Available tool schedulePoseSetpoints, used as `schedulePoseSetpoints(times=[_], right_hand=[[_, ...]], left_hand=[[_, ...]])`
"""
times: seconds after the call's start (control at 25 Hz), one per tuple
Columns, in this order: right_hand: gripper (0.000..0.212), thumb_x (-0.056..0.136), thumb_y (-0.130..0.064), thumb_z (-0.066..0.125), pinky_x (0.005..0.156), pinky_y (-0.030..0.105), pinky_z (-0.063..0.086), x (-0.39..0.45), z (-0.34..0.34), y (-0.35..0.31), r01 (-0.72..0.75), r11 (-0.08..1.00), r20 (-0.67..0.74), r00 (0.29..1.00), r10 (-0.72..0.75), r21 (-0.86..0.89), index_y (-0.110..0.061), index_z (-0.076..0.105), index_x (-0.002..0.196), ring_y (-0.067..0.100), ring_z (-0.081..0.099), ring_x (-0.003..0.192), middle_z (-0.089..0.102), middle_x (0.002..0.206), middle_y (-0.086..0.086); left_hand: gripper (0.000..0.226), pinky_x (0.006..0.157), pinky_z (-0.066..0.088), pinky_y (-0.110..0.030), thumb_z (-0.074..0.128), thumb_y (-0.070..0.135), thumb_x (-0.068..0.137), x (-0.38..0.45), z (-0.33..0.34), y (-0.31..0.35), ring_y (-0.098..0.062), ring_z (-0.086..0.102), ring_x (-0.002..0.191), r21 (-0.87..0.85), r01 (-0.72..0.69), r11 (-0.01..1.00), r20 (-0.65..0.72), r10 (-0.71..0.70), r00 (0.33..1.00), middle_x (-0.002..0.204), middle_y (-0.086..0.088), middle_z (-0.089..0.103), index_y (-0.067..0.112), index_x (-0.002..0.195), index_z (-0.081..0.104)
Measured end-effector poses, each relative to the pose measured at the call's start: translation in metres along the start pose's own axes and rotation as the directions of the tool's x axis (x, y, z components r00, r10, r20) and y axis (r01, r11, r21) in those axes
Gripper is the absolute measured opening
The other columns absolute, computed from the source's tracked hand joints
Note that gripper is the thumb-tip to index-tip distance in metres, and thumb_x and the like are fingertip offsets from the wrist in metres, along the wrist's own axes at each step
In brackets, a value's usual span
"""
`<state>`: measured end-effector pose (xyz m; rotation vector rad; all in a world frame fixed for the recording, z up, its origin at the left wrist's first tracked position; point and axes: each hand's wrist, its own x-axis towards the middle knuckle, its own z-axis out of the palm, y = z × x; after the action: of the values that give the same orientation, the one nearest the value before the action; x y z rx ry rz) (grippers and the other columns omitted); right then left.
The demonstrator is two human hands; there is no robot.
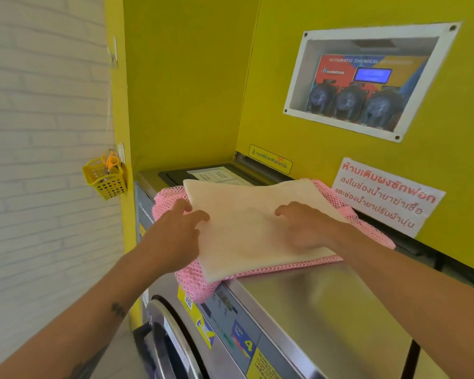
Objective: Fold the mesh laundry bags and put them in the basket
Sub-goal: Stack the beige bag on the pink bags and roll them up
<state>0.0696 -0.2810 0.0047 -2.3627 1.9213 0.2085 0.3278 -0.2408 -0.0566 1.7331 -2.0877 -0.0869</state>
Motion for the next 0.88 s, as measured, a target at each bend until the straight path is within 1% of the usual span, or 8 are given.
schedulePoseSetpoints(times=[0.08, 0.16, 0.28, 0.36, 0.44, 0.6, 0.76, 0.88], right_hand=[[0.056, 0.091, -0.018, 0.056, 0.103, 0.038, 0.042, -0.017, -0.004, -0.035, 0.137, 0.982, -0.068, 0.989, -0.129, 0.132, -0.024, 0.042, 0.145, 0.025, 0.046, 0.129, 0.044, 0.146, 0.003], [0.053, 0.089, -0.033, 0.059, 0.099, 0.037, 0.045, -0.041, -0.006, -0.076, 0.235, 0.937, -0.030, 0.971, -0.235, 0.259, -0.025, 0.046, 0.140, 0.025, 0.050, 0.125, 0.051, 0.139, 0.000], [0.088, 0.076, -0.062, 0.063, 0.094, 0.041, 0.047, -0.058, 0.012, -0.123, 0.222, 0.972, 0.172, 0.958, -0.231, 0.071, -0.017, 0.032, 0.145, 0.030, 0.048, 0.124, 0.044, 0.137, 0.004], [0.108, 0.071, -0.068, 0.064, 0.098, 0.050, 0.043, -0.052, 0.035, -0.140, 0.171, 0.981, 0.099, 0.982, -0.161, -0.095, -0.013, 0.016, 0.150, 0.037, 0.040, 0.126, 0.030, 0.143, 0.013], [0.107, 0.068, -0.061, 0.069, 0.091, 0.054, 0.044, -0.040, 0.057, -0.148, 0.113, 0.968, -0.100, 0.985, -0.138, -0.224, -0.006, 0.021, 0.145, 0.038, 0.042, 0.113, 0.032, 0.133, 0.017], [0.068, 0.078, -0.042, 0.069, 0.070, 0.039, 0.036, -0.026, 0.063, -0.141, 0.144, 0.951, -0.365, 0.900, -0.241, -0.274, -0.009, 0.041, 0.131, 0.030, 0.046, 0.099, 0.044, 0.118, 0.011], [0.040, 0.086, -0.023, 0.066, 0.068, 0.036, 0.042, -0.038, 0.043, -0.118, 0.343, 0.923, -0.384, 0.839, -0.386, -0.178, -0.016, 0.052, 0.123, 0.028, 0.056, 0.094, 0.057, 0.110, 0.005], [0.019, 0.082, -0.018, 0.064, 0.063, 0.033, 0.043, -0.049, 0.030, -0.080, 0.389, 0.919, -0.301, 0.885, -0.356, 0.058, -0.021, 0.062, 0.101, 0.022, 0.059, 0.083, 0.064, 0.094, -0.001]], left_hand=[[0.065, 0.089, 0.051, -0.036, 0.057, 0.005, 0.086, -0.012, 0.004, -0.018, -0.026, 0.045, 0.123, 0.080, -0.113, 0.990, -0.045, 0.117, 0.992, 0.152, -0.004, 0.026, 0.038, 0.141, 0.044], [0.092, 0.103, 0.042, -0.043, 0.058, -0.003, 0.076, -0.022, 0.014, -0.038, -0.030, 0.027, 0.138, 0.179, -0.193, 0.965, 0.005, 0.195, 0.981, 0.158, -0.006, 0.011, 0.044, 0.148, 0.026], [0.124, 0.118, 0.017, -0.052, 0.068, 0.004, 0.070, -0.027, 0.035, -0.059, -0.034, -0.006, 0.149, 0.297, -0.171, 0.940, 0.104, 0.146, 0.984, 0.161, -0.008, -0.017, 0.047, 0.149, -0.018], [0.133, 0.118, 0.012, -0.059, 0.079, 0.017, 0.069, -0.022, 0.049, -0.063, -0.036, -0.007, 0.150, 0.345, -0.150, 0.927, 0.071, 0.134, 0.988, 0.160, -0.014, -0.020, 0.042, 0.148, -0.025], [0.129, 0.116, 0.017, -0.062, 0.082, 0.021, 0.066, -0.013, 0.056, -0.062, -0.039, 0.004, 0.149, 0.368, -0.118, 0.922, -0.014, 0.132, 0.991, 0.161, -0.018, -0.009, 0.038, 0.152, -0.013], [0.100, 0.109, 0.030, -0.062, 0.076, 0.011, 0.053, -0.001, 0.055, -0.055, -0.042, 0.030, 0.137, 0.330, -0.126, 0.936, -0.167, 0.189, 0.968, 0.153, -0.020, 0.025, 0.028, 0.143, 0.034], [0.078, 0.106, 0.034, -0.058, 0.069, 0.017, 0.055, -0.008, 0.046, -0.046, -0.039, 0.043, 0.127, 0.279, -0.253, 0.926, -0.251, 0.325, 0.912, 0.146, -0.018, 0.038, 0.020, 0.130, 0.046], [0.080, 0.110, 0.029, -0.060, 0.065, 0.035, 0.066, -0.027, 0.044, -0.036, -0.036, 0.037, 0.136, 0.221, -0.351, 0.910, -0.267, 0.402, 0.876, 0.150, -0.016, 0.036, 0.021, 0.141, 0.039]])
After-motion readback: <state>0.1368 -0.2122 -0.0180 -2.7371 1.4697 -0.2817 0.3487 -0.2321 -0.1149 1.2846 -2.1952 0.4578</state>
